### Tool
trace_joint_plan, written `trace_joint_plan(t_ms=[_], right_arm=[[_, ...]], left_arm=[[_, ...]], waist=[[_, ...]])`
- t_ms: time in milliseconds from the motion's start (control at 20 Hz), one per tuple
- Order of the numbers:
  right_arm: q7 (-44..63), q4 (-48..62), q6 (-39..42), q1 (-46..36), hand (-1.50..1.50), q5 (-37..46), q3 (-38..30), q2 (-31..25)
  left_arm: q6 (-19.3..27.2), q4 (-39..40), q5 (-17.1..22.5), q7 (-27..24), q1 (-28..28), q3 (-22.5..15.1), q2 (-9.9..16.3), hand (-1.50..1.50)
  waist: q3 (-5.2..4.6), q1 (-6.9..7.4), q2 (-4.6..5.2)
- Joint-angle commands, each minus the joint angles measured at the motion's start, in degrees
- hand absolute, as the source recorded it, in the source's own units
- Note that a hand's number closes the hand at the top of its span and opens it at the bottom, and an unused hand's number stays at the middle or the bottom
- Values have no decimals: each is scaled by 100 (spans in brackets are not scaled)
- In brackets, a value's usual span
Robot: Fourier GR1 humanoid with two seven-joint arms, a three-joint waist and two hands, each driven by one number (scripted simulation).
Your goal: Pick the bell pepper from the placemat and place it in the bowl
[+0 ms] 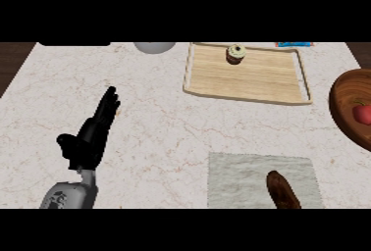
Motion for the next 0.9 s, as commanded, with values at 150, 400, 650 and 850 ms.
trace_joint_plan(t_ms=[150,400,650,850], right_arm=[[377,-838,210,435,-150,-876,-568,55],[528,-1004,988,844,-150,-1629,-1045,-218],[501,-1123,1697,1305,-150,-2245,-1363,-418],[566,-1673,2211,1951,-150,-2744,-1632,-361]], left_arm=[[-113,220,113,-132,-48,279,101,0],[48,-155,-66,-79,241,-46,-178,0],[-123,-233,8,380,-74,115,23,0],[-157,-74,41,282,-120,274,61,0]], waist=[[-6,-73,-21],[-4,-62,-23],[-3,-54,-16],[-4,-66,-15]])
